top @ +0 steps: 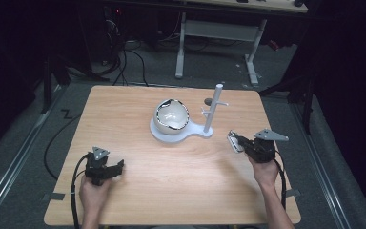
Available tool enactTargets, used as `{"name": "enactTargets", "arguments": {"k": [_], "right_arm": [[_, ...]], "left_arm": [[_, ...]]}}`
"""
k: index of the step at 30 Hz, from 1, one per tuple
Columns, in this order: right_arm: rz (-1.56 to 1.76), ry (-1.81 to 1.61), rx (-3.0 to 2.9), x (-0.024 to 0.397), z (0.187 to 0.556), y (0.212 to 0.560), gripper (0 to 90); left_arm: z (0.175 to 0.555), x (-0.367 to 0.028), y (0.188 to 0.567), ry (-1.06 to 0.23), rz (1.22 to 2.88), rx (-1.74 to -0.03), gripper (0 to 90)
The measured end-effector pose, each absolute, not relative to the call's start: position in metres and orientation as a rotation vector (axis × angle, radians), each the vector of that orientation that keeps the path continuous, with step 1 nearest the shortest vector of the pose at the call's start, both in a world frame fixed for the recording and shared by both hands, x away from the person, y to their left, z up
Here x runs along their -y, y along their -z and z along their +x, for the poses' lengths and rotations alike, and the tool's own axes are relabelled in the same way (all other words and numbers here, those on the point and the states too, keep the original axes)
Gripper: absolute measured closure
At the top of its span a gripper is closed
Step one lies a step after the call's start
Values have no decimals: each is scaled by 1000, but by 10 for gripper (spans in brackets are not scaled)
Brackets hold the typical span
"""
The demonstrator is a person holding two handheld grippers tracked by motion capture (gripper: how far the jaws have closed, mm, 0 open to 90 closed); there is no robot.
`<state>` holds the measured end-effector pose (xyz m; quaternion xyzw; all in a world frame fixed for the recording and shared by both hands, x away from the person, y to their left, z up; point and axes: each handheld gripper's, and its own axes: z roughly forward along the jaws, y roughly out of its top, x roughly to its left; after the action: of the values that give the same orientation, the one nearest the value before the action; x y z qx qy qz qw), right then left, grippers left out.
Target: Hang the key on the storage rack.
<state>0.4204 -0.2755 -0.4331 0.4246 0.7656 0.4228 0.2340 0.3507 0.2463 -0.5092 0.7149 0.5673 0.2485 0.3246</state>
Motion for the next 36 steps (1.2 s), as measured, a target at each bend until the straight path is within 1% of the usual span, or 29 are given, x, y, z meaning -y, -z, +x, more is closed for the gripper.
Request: {"name": "enactTargets", "arguments": {"k": [18,36], "right_arm": [[1137,-1214,-2066,282,417,412,866],[1072,-1270,-2025,279,422,377,866]], "left_arm": [[351,-246,509,-653,1876,-1488,229],[351,-247,509,-648,1874,-1487,230]]}}
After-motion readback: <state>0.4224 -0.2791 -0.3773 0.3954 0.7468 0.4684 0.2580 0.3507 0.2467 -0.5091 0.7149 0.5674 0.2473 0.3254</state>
